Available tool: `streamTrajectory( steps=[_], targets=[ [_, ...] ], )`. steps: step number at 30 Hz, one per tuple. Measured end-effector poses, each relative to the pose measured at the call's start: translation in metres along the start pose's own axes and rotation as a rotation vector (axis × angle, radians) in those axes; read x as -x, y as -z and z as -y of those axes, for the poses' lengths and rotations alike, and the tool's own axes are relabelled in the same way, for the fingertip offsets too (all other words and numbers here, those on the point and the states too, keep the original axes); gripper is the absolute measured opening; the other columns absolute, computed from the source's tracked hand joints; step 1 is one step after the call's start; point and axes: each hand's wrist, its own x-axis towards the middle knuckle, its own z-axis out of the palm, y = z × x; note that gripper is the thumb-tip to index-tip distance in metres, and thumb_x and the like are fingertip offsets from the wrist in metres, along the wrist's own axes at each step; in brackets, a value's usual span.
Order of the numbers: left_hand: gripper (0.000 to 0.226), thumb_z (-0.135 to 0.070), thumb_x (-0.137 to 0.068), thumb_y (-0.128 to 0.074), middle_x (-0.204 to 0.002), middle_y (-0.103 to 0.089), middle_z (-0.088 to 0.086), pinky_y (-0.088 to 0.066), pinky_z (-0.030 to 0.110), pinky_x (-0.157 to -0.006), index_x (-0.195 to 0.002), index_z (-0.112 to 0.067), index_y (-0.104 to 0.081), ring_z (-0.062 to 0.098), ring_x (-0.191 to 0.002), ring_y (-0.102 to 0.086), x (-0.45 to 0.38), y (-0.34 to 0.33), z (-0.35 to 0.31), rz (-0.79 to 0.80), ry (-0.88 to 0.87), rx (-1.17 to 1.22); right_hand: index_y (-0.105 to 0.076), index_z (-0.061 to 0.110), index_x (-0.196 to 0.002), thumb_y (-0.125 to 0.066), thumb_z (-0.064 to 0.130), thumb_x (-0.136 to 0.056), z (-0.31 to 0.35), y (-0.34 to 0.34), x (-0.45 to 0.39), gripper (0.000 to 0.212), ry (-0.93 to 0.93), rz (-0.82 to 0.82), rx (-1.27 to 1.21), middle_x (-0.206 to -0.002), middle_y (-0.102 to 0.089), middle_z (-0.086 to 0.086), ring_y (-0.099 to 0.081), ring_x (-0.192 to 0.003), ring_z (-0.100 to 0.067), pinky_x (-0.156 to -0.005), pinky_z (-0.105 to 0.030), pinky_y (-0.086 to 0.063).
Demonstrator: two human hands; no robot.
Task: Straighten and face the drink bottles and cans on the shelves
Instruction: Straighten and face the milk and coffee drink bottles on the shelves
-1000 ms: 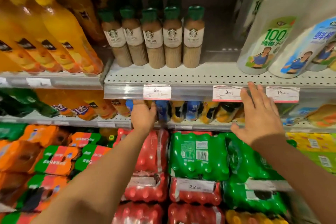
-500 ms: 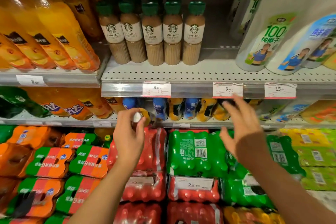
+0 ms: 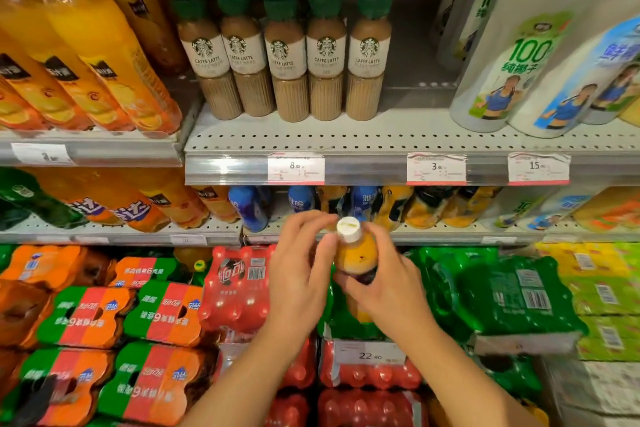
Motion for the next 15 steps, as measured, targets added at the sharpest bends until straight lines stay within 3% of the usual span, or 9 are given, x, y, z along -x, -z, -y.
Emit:
streamTrajectory(
  steps=[2,3,6,9,15],
  targets=[
    [0.032,-0.027,-0.106,-0.049,-0.132,-0.059,-0.005,-0.045,0.024,-0.101,-0.132,-0.014,-0.063,0.009,-0.122,-0.056,-0.012,-0.016,0.025,0.044,0.050,-0.099,-0.032,0.054,-0.134,-0.077,0.063,-0.071,-0.015,0.011,0.005,0.078,-0.061,-0.035,-0.040,-0.110,-0.064,0.021,-0.061,-0.090,-0.006,-0.078,-0.029,-0.052],
    [0.033,-0.023,-0.105,-0.052,-0.134,-0.057,0.002,-0.043,0.026,-0.102,-0.134,-0.009,-0.060,0.015,-0.123,-0.055,-0.022,-0.024,0.036,0.070,0.102,-0.172,-0.036,0.053,-0.132,-0.078,0.063,-0.069,-0.023,0.015,0.007,0.076,-0.096,-0.050,-0.081,-0.105,-0.066,0.022,-0.064,-0.087,0.000,-0.075,-0.024,-0.053],
    [0.025,-0.020,-0.098,-0.060,-0.111,-0.060,0.021,-0.044,0.038,-0.080,-0.113,0.001,-0.060,0.041,-0.102,-0.059,-0.063,-0.048,0.058,0.120,0.219,-0.391,-0.045,0.053,-0.117,-0.083,0.057,-0.066,-0.040,0.027,0.012,0.064,-0.132,-0.097,-0.121,-0.098,-0.066,0.026,-0.063,-0.086,0.011,-0.065,-0.007,-0.048],
    [0.030,-0.026,-0.095,-0.061,-0.100,-0.067,0.029,-0.048,0.045,-0.078,-0.104,0.003,-0.067,0.048,-0.093,-0.064,-0.098,-0.064,0.065,0.126,0.259,-0.531,-0.049,0.057,-0.109,-0.087,0.053,-0.066,-0.053,0.033,0.019,0.058,-0.159,-0.076,-0.136,-0.099,-0.066,0.026,-0.064,-0.087,0.011,-0.066,-0.008,-0.050],
    [0.029,-0.035,-0.102,-0.053,-0.109,-0.073,0.016,-0.048,0.036,-0.083,-0.110,-0.014,-0.072,0.039,-0.105,-0.067,-0.119,-0.085,0.083,0.170,0.191,-0.692,-0.050,0.052,-0.116,-0.088,0.053,-0.065,-0.069,0.040,0.033,0.064,-0.181,-0.112,-0.163,-0.107,-0.066,0.027,-0.063,-0.094,0.011,-0.079,-0.017,-0.052]
  ],
)
